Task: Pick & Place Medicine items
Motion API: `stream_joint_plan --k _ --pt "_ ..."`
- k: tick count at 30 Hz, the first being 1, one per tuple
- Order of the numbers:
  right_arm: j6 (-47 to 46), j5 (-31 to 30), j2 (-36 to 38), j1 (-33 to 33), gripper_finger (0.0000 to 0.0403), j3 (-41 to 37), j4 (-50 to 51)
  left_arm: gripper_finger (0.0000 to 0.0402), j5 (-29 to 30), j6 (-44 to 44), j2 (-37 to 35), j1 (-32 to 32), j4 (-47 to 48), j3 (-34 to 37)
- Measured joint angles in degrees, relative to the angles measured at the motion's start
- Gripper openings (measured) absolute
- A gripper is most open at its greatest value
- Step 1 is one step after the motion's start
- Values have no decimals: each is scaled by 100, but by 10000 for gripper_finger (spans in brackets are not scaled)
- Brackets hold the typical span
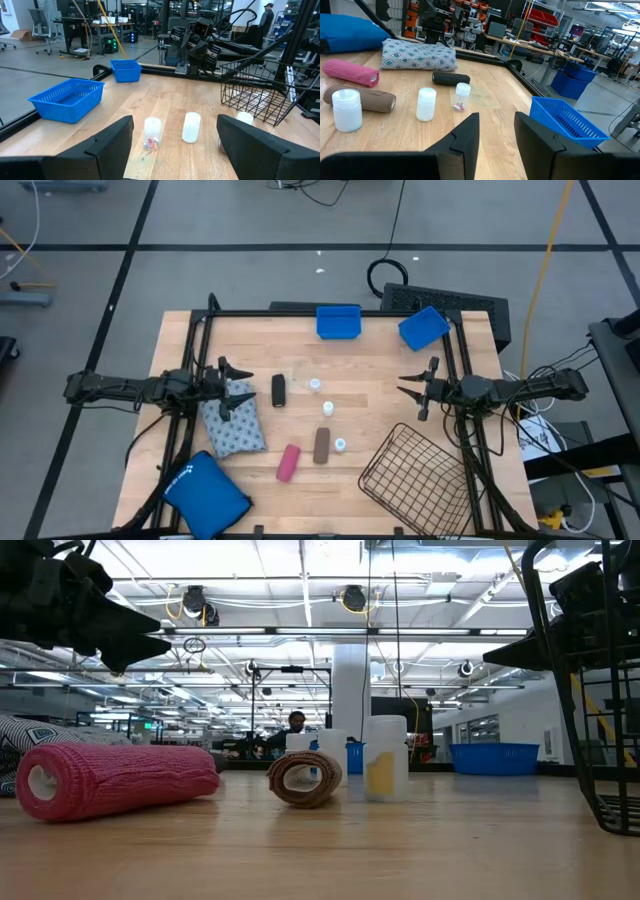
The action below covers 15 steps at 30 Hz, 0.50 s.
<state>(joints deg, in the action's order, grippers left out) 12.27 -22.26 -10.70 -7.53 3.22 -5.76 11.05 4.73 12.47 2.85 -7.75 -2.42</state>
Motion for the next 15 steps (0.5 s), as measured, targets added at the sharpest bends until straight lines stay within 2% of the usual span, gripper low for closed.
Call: stream_joint_plan --k 15 --pt "0 0 0 -1 116 0 0 294 1 -170 0 1 0 0"
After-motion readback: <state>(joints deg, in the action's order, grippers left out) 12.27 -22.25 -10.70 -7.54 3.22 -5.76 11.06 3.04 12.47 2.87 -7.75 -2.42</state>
